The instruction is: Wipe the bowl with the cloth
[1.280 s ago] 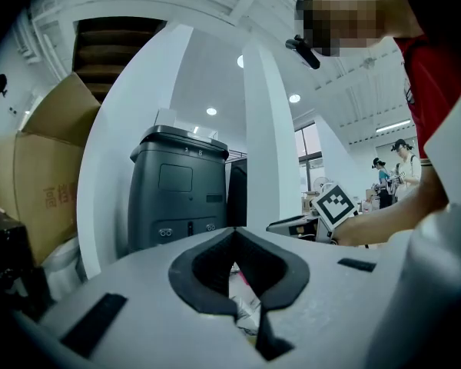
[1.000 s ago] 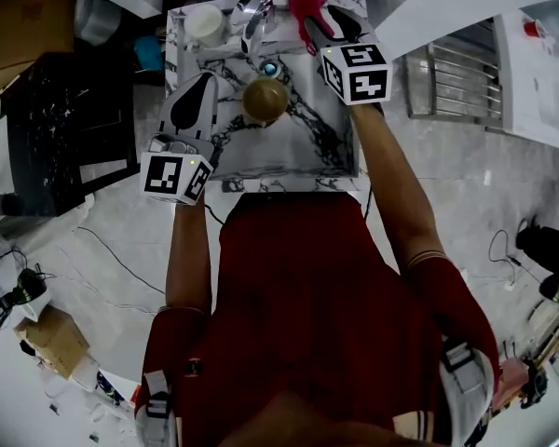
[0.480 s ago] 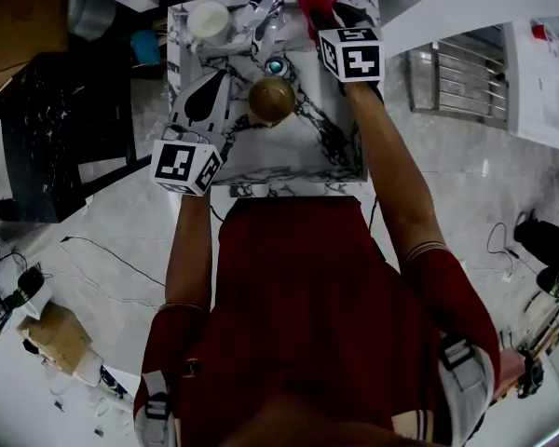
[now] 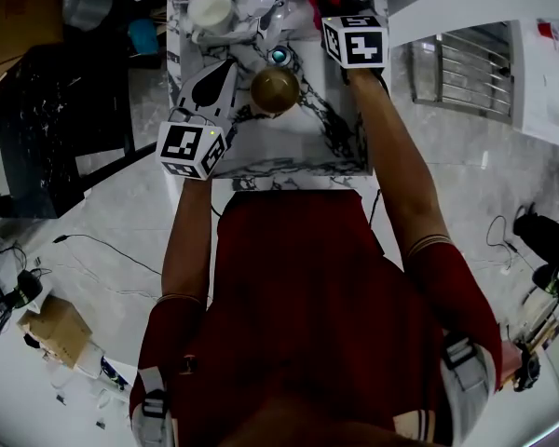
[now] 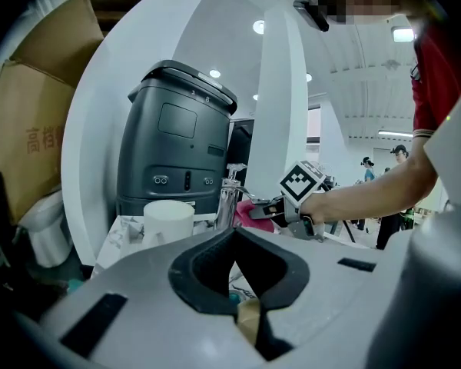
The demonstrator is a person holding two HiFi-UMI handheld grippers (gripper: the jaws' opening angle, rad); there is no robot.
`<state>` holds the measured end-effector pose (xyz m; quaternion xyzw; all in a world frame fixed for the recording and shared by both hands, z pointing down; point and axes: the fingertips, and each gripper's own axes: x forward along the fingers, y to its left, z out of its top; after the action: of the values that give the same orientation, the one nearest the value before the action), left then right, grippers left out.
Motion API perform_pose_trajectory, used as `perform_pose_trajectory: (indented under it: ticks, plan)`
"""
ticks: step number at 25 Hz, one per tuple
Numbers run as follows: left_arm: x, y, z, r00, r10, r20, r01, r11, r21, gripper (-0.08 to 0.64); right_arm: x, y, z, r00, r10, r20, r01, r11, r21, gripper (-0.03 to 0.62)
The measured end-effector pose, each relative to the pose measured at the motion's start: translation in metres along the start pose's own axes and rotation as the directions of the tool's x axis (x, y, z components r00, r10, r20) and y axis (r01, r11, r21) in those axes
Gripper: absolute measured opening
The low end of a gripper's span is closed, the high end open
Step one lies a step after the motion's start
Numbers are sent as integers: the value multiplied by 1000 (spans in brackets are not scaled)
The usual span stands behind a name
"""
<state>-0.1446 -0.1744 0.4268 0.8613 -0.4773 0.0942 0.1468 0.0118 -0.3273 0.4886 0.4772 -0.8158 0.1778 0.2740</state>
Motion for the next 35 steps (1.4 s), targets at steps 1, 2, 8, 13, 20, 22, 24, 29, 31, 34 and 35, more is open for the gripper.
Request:
perform_pose_trajectory:
  ticks: [1,2,8,13,20,22,24,29,31,34,35]
  plan:
    - [1,1,-2,1000,-1,-5,1,1000,0,6,0,0,0,1000,-2,3,2,1000,-2,78]
    - [1,1,-3,1000,-2,-10,2,1000,0,6,-1,0,0,1000,-4,7,4,1000,-5,72]
    - [4,2,-13,999,-11,-36,11,1000,-2,6,-16,2,6,997,-14,79,15,1000,-7,61]
    - [7,1,-23,998,-18,-61,18,1000,-6,6,-46,7,19,984,-6,176,9,1000,-17,60]
    - [14,-4,-40,991,-38,-127,37,999,-15,6,-97,24,36,956,28,291,-18,999,-36,60]
    - [17,-6,-47,987,-45,-152,43,999,-17,6,-109,31,39,949,43,311,-31,999,-43,60]
    - [20,-7,-54,984,-49,-173,47,999,-20,6,-119,39,40,943,59,328,-44,998,-51,60]
    - [24,-7,-71,975,-47,-217,38,998,-46,8,-137,54,35,934,86,348,-68,996,-65,60]
    - [26,-7,-79,969,-49,-242,36,998,-60,9,-141,57,32,932,94,350,-75,995,-68,60]
    - [28,-5,-91,961,-50,-271,29,996,-82,17,-145,63,25,931,104,350,-83,994,-72,60]
    - [28,-4,-95,959,-50,-279,26,996,-89,24,-147,65,24,930,106,352,-85,994,-73,60]
